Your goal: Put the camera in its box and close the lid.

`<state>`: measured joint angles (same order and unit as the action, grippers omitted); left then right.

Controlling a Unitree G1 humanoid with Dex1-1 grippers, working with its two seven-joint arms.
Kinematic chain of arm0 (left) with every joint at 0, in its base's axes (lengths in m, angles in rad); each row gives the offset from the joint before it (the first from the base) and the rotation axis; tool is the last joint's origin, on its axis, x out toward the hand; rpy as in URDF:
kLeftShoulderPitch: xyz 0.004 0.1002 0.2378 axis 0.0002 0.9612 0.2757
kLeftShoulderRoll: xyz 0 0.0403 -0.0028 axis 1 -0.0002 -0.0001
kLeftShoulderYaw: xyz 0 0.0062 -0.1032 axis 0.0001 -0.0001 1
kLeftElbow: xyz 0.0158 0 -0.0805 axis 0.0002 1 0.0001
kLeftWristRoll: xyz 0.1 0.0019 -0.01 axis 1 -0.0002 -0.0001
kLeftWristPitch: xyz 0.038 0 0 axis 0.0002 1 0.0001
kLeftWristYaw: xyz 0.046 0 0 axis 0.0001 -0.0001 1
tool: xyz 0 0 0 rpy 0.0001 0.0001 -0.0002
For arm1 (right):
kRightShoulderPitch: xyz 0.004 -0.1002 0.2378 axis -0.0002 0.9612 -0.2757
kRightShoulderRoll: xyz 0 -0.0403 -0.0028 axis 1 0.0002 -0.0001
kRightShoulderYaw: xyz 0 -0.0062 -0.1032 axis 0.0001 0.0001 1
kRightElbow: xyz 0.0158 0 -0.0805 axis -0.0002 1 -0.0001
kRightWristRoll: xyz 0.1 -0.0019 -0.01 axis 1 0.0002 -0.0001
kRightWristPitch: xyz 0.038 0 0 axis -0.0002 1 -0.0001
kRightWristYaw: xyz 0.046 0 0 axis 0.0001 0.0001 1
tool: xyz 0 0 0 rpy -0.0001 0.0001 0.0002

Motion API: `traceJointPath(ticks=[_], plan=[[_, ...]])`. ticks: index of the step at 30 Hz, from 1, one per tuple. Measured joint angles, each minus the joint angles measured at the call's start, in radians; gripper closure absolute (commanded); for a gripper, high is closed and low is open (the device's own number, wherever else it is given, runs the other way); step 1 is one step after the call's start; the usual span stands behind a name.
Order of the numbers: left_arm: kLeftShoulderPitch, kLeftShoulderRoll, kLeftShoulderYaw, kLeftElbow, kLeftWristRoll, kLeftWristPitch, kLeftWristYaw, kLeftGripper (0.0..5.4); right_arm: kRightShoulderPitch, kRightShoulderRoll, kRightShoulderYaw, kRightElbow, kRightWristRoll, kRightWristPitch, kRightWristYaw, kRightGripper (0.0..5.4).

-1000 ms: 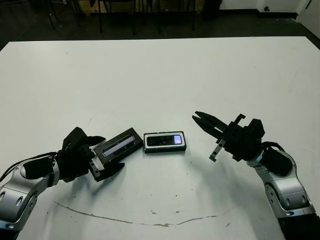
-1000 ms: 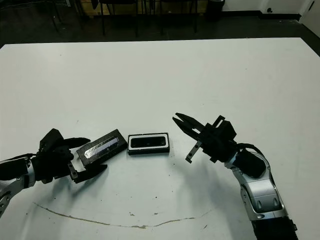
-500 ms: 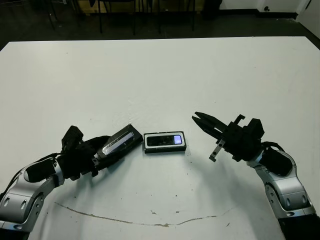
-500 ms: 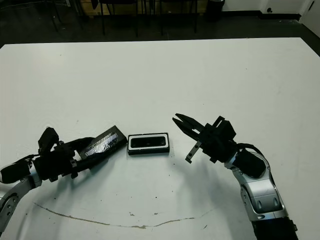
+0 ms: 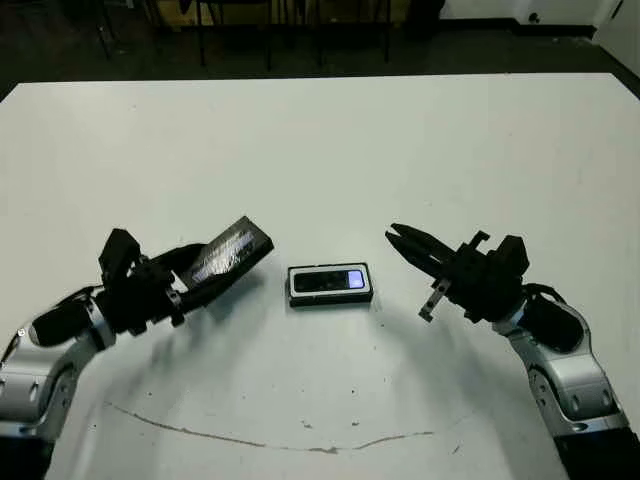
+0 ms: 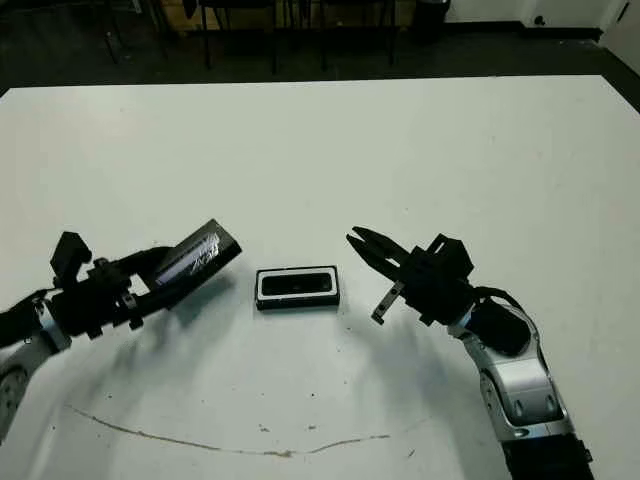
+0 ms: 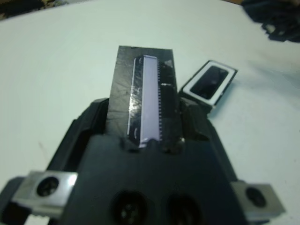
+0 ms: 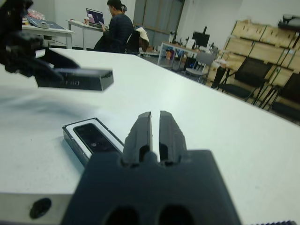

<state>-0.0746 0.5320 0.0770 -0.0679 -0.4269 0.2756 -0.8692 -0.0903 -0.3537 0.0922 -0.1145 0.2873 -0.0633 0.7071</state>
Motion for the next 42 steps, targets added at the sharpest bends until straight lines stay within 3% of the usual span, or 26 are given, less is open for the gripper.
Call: traceJointPath(ticks=[4,9,12,17,27,42], plan=[[-0.108,0.074,-0.002,0.050,-0.002,0.038,-0.076,2.64,-0.003,-0.005,-0.008,-0.035,0.002,0.084,-0.022,5.40],[-0.276,0.137,-0.084,0.144,0.035,0.097,-0.194,2.64,-0.024,-0.004,-0.033,-0.029,0.026,0.113,-0.026,5.40],[-0.346,0.140,-0.149,0.191,0.062,0.119,-0.252,2.64,-0.030,-0.006,-0.047,-0.036,0.034,0.173,-0.046,5.40],[-0.431,0.116,-0.235,0.288,0.094,0.123,-0.342,2.64,-0.059,-0.008,-0.079,-0.027,0.041,0.180,-0.052,5.40],[-0.450,0.038,-0.293,0.355,0.135,0.093,-0.370,2.64,-0.107,-0.017,-0.144,-0.010,0.101,0.304,-0.070,5.40],[-0.429,-0.016,-0.293,0.391,0.130,0.080,-0.394,2.64,-0.115,-0.021,-0.147,-0.009,0.093,0.303,-0.069,5.40]])
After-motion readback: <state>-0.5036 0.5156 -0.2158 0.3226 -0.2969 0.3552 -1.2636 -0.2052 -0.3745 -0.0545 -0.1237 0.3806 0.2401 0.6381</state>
